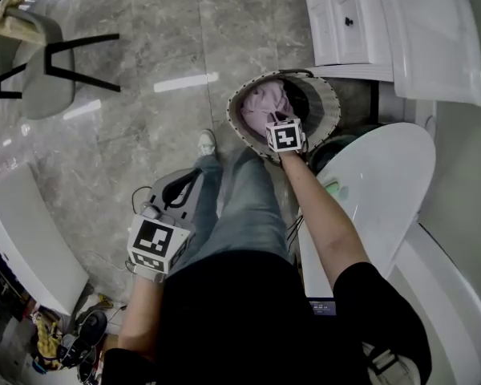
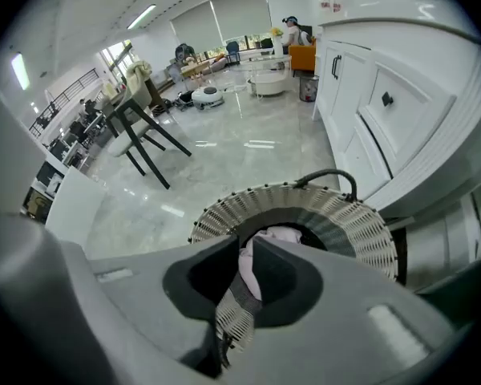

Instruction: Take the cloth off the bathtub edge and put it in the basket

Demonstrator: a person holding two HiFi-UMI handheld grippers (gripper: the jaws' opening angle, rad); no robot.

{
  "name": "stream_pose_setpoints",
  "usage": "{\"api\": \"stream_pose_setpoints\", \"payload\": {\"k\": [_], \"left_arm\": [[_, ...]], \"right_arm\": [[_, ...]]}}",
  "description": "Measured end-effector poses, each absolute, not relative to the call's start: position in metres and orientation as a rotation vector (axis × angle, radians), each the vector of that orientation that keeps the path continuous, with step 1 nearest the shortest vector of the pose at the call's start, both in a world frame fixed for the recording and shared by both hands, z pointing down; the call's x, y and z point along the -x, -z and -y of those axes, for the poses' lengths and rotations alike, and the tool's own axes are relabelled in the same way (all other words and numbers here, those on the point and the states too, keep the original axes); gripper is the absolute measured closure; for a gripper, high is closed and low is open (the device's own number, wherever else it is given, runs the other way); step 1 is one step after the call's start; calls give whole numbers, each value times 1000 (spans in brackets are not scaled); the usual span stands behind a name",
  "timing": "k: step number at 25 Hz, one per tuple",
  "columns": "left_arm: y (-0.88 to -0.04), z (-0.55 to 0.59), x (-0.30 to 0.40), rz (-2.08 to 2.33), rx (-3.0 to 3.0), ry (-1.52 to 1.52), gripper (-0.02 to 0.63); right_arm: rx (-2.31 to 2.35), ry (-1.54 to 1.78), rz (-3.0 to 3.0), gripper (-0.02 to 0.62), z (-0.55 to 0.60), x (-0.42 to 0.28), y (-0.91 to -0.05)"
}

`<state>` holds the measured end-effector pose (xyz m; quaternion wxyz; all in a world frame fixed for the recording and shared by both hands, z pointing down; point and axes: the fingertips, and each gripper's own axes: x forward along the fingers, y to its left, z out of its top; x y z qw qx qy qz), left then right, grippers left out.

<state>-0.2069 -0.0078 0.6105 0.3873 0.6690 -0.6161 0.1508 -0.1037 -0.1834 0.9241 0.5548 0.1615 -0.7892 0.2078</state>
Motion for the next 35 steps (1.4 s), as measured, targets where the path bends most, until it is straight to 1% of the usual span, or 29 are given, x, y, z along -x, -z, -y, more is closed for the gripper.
{"api": "stream_pose_setpoints", "payload": {"k": [3,9,19,26,35], "left_arm": [[-600,11,209,1567,-1737,-374,592],[-575,22,212,1562,-1824,-376,592],[-542,45,233,1588,-1879,-283,592],[-509,59,242,1599,-1939,-282,592],[-455,80,245,1631,-2030,-235,592]], "right_arm": [[-387,-482,1903,597,181,110,-891],[-380,-480,1977,598,174,120,-823],[-395,-506,2122,598,174,137,-703],[-436,-511,2272,598,179,147,-607],[-488,-449,2474,598,198,142,-485]]}}
